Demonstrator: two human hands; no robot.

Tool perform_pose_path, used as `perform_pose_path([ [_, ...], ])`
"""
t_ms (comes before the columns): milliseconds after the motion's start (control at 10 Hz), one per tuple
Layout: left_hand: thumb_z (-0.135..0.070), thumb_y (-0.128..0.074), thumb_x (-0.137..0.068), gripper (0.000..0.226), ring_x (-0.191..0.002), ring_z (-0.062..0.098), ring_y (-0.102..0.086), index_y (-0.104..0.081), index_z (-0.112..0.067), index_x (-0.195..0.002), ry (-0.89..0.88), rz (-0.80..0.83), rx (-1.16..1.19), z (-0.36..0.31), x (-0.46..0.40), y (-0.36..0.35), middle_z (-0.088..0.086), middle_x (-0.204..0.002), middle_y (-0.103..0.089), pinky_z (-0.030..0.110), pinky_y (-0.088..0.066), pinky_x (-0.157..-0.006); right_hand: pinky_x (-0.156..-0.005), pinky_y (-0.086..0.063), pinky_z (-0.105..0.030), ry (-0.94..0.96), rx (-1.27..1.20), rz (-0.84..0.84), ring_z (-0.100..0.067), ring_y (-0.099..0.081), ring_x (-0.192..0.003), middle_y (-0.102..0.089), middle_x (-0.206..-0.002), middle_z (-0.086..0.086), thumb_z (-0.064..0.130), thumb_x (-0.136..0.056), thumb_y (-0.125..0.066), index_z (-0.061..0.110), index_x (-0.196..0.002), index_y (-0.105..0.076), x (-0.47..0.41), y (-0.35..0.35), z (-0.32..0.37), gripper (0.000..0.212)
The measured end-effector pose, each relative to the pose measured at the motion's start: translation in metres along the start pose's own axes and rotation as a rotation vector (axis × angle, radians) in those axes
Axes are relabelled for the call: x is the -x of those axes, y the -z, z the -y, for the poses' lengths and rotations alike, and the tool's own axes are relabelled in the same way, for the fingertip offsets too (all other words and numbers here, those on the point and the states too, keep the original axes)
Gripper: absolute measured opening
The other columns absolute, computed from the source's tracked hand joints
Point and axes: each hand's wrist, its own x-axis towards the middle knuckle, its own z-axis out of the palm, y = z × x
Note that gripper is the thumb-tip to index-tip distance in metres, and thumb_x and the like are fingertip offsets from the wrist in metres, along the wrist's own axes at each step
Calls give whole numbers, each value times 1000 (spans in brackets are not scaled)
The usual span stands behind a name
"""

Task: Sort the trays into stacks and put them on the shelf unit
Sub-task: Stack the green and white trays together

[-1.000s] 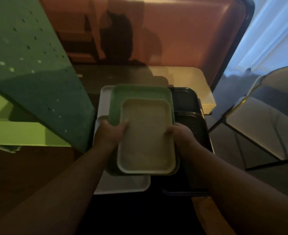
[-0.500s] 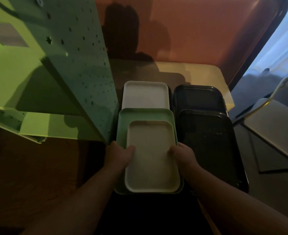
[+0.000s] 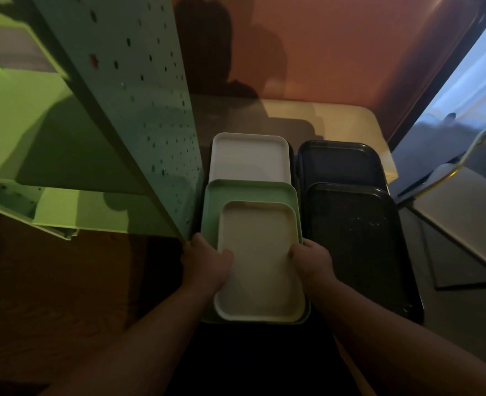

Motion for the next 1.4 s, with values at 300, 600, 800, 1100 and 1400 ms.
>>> perform_pose_path([
  [300, -36, -63, -82, 89, -140, 42, -30, -16, -11, -154, 75, 67, -40, 0, -3, 1, 19, -156, -26, 46, -30, -112, -81, -58, -38, -64, 120, 89, -20, -66, -89, -65, -102, -5, 16, -96, -50, 18, -115, -64, -8, -2, 9, 23],
  [600, -46, -65, -71, 85, -129, 42, -44, -38, -10, -144, 151, -14, 72, -11, -1, -3, 18, -143, -45, 48, -42, -104, -75, -53, -36, -118, -6, 43, -20, -60, -93, -56, -110, -4, 16, -94, -52, 14, -144, -46, -8, 2, 10, 50],
  [800, -45, -66, -77, 90, -137, 39, -39, -30, -10, -151, 82, -128, 138, -32, -1, -2, 17, -150, -40, 49, -36, -111, -74, -50, -36, -45, -165, -42, -16, -57, -92, -55, -106, -1, 14, -92, -54, 15, -143, -49, -16, 9, 23, 51],
  [1100, -41, -59, -83, 86, -140, 38, -35, -22, -9, -153, 15, -199, 234, -113, -49, 13, 16, -154, -37, 45, -34, -112, -89, -53, -38, 78, -6, -75, -33, -62, -118, -66, -129, -18, 14, -94, -53, 2, -127, -65, -71, 15, 103, 37],
  [1400, -41, -56, -82, 69, -132, 39, -41, -35, -11, -141, 108, -188, 161, -144, -113, 5, 16, -145, -41, 46, -40, -104, -89, -52, -35, 15, 40, -12, -27, -64, -103, -65, -125, -14, 19, -94, -51, 8, -121, -66, -122, -10, 122, 32],
])
